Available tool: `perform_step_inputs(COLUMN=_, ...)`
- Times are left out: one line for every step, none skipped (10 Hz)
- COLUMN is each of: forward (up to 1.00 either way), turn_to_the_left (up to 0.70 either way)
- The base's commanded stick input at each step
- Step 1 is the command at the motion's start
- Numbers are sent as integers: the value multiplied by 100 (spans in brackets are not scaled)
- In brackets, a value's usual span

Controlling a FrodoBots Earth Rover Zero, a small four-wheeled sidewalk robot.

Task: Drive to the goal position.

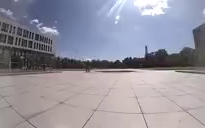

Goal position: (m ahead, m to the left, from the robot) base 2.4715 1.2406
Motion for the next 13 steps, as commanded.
perform_step_inputs(forward=6, turn_to_the_left=1)
perform_step_inputs(forward=6, turn_to_the_left=1)
perform_step_inputs(forward=6, turn_to_the_left=1)
perform_step_inputs(forward=6, turn_to_the_left=1)
perform_step_inputs(forward=6, turn_to_the_left=1)
perform_step_inputs(forward=6, turn_to_the_left=1)
perform_step_inputs(forward=6, turn_to_the_left=1)
perform_step_inputs(forward=6, turn_to_the_left=1)
perform_step_inputs(forward=1, turn_to_the_left=0)
perform_step_inputs(forward=4, turn_to_the_left=0)
perform_step_inputs(forward=1, turn_to_the_left=0)
perform_step_inputs(forward=0, turn_to_the_left=0)
perform_step_inputs(forward=0, turn_to_the_left=0)
